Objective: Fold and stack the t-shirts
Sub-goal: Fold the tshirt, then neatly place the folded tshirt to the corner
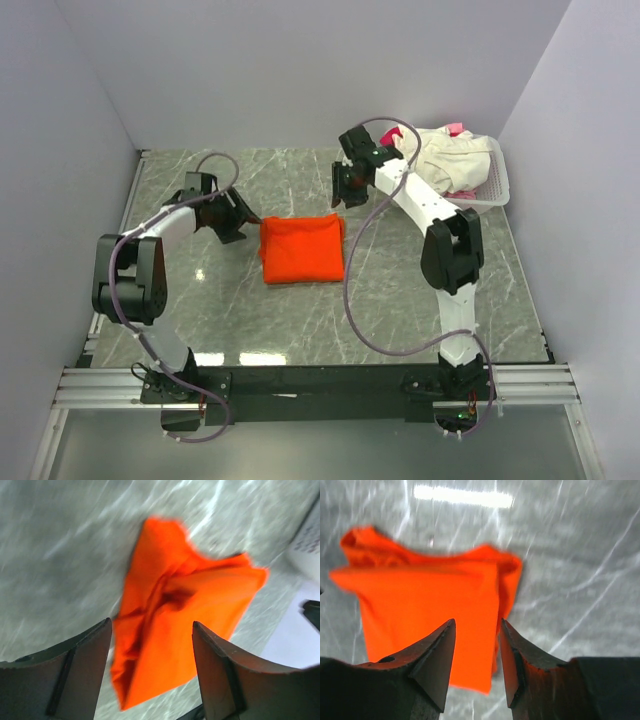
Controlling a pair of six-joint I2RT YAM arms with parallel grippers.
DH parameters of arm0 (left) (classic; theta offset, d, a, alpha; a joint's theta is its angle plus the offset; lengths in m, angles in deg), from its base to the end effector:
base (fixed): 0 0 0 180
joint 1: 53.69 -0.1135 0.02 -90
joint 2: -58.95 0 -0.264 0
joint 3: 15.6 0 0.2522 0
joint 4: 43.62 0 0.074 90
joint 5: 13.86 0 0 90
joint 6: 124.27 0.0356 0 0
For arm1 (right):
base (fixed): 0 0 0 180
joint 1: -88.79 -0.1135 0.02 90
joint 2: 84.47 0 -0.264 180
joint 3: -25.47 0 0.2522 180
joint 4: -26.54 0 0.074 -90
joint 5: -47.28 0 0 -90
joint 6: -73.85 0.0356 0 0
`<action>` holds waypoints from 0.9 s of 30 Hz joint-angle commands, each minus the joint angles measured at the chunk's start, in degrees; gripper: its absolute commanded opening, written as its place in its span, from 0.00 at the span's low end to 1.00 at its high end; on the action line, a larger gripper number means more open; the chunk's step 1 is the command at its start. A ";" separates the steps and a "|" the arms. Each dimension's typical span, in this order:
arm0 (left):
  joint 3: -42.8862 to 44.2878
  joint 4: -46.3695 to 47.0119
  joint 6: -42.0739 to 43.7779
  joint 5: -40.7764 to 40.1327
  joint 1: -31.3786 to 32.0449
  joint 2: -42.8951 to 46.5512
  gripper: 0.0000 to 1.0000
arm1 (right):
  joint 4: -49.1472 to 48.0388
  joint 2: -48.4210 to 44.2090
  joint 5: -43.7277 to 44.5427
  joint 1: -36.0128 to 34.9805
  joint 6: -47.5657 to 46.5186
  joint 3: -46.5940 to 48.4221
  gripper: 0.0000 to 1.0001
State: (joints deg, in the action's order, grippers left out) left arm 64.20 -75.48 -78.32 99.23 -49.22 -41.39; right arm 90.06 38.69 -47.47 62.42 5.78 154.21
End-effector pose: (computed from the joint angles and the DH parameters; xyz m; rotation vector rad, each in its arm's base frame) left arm 0.3665 -0.0427 0.2002 -0.7044 2.4872 -0.8410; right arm 0.4229 0.2130 0.2662 -0.1334 2.6312 0.4094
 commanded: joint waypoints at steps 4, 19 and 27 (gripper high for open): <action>-9.77 5.18 4.58 3.18 0.54 7.08 0.72 | -5.63 -11.79 -3.24 -4.12 -0.75 -12.04 0.46; -16.74 12.83 10.65 13.47 0.89 4.80 0.79 | -11.00 -8.81 -7.11 -9.40 3.47 -24.63 0.42; -14.54 13.89 13.46 12.07 0.89 -0.03 0.82 | -10.91 -5.47 -7.37 -9.49 3.12 -24.01 0.41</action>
State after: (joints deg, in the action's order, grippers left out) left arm 47.85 -63.57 -68.05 112.02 -48.61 -39.55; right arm 80.64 32.65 -54.42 52.72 8.51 129.84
